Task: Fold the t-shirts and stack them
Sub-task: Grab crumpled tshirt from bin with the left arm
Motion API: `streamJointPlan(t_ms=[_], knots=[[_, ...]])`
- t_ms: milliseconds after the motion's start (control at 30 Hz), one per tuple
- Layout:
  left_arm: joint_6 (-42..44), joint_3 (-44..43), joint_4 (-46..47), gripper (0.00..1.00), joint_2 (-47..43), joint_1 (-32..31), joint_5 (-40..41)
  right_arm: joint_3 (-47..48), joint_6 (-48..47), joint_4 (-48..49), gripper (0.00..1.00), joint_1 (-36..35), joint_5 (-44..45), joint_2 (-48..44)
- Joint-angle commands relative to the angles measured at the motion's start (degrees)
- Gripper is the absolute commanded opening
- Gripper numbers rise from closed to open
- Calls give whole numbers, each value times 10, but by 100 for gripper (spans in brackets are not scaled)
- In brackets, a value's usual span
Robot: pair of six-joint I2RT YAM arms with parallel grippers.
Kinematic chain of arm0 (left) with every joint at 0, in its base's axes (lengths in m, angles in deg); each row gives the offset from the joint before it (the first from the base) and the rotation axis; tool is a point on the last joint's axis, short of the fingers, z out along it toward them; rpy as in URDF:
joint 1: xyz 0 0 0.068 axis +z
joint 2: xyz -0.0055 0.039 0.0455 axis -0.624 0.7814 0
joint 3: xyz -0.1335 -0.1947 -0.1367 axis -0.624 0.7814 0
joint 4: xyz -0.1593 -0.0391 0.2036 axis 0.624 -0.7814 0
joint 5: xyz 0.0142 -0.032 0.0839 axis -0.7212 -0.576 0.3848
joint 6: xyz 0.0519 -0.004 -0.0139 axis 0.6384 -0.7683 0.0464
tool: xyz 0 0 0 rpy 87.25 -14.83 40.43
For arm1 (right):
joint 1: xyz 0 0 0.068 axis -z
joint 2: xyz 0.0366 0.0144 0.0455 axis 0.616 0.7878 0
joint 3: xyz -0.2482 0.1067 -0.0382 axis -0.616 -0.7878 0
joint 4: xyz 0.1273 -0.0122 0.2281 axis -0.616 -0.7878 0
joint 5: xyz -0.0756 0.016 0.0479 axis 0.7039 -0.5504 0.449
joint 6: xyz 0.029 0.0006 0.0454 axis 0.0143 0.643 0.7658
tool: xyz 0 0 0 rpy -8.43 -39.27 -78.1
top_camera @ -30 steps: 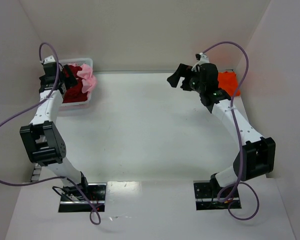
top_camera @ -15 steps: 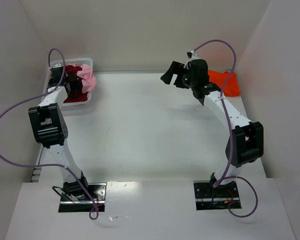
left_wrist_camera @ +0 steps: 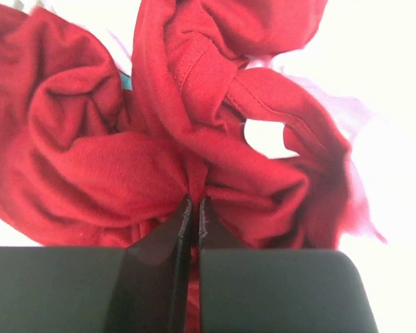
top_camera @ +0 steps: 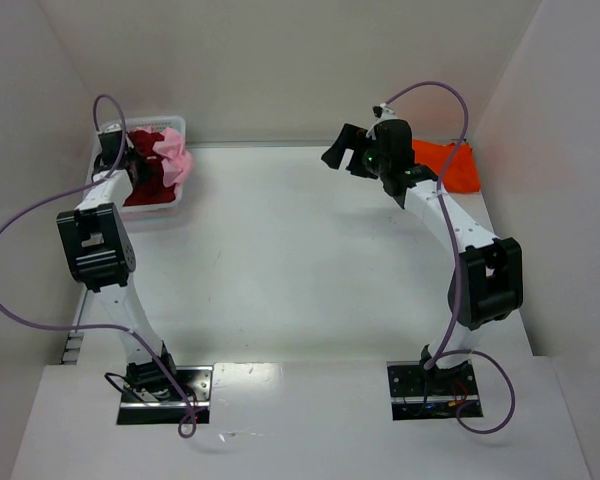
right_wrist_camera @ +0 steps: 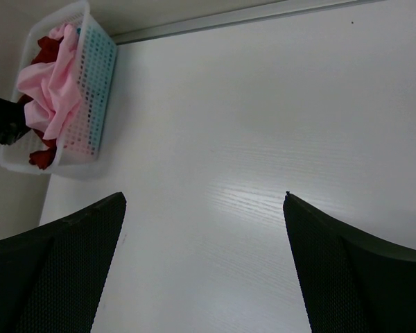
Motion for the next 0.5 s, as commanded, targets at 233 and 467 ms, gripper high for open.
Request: streamJointPlan(t_ms=[233,467], knots=[[8,-93,-55,0,-239,0,-65,-10,-9,37,100,-5,0,-80],[19,-214,-119,0,-377,0,-218,-78,-15,83,100,-5,13,-165]])
